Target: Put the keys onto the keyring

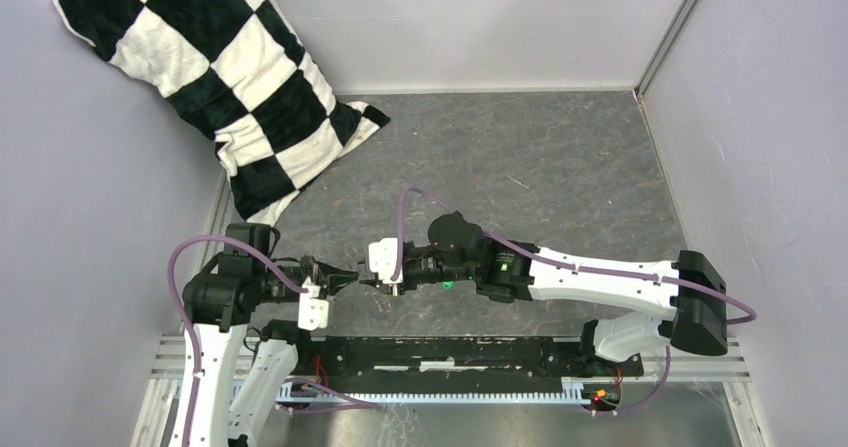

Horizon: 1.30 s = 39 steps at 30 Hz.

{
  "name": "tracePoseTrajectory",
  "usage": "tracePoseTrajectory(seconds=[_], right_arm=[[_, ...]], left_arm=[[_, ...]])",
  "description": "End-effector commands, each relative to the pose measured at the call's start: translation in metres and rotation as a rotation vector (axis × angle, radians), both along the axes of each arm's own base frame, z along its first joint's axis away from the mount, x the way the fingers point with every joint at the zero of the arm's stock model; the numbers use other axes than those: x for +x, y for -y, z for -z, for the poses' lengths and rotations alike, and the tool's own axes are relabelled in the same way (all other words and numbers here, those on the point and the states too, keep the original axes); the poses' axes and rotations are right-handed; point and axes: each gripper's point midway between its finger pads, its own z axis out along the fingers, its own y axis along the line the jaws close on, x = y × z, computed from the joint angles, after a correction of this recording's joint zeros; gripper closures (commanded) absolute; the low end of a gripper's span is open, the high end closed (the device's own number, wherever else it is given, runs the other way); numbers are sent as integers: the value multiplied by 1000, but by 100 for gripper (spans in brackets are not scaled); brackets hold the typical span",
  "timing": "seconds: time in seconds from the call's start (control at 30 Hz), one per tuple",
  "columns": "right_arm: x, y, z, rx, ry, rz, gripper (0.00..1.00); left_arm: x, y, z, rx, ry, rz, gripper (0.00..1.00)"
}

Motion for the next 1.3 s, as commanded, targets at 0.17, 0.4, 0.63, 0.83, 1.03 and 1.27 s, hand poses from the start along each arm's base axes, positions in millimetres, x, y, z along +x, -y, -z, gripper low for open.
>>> tracePoseTrajectory(seconds=[0.17, 0.4, 0.63, 0.83, 1.03, 1.27], right_arm=[[1, -5, 12, -40, 35, -18, 59], [3, -9, 8, -35, 38, -13, 66], [2, -16, 9, -38, 16, -22, 84], [4, -11, 0, 0, 21, -2, 99], [1, 9, -19, 149, -23, 9, 99], [-5, 24, -38, 325, -117, -19, 99]], left_arm=[[-4, 4, -16, -41, 5, 14, 98], [-4, 5, -16, -44, 4, 15, 98], [-5, 6, -18, -59, -3, 23, 98], [-5, 6, -20, -66, -13, 11, 68], [4, 7, -32, -118, -75, -68, 60], [3, 11, -45, -174, -127, -89, 65]])
